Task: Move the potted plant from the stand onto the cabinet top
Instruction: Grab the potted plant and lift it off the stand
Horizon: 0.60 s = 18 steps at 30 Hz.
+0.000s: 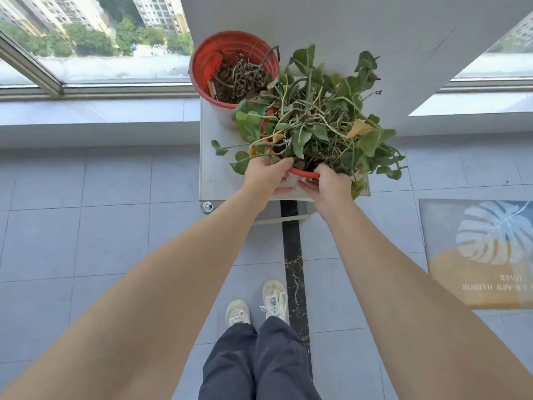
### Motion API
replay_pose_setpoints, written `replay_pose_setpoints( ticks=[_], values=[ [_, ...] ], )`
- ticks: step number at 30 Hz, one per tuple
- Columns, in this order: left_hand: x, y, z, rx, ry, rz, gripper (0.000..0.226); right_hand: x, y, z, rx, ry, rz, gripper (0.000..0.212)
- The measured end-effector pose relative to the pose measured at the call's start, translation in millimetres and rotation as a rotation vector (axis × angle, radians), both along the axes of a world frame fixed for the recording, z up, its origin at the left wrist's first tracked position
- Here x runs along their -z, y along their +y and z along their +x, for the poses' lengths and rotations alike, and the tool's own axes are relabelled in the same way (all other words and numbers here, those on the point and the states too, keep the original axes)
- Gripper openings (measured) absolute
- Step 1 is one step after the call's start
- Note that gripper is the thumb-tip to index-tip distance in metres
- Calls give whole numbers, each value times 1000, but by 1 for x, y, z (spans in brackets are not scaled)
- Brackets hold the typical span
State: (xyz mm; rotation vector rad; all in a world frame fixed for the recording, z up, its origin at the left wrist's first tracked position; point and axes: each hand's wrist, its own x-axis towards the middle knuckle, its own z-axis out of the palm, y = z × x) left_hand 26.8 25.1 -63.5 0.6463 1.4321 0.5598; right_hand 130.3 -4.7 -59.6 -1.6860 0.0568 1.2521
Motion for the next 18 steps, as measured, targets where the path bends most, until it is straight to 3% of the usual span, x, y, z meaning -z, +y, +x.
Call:
replay_pose_setpoints(
  ticks=[7,13,18],
  values=[
    [-57,4,8,-61,-3,-10,10,-48,-4,6,-136,-87,4,7],
    [-149,15,11,-33,14,94,11,-117,-12,11,-87,49,240,18],
    [-241,24,8,-3,-12,148,16,-170,-10,15,-112,53,379,13]
  ],
)
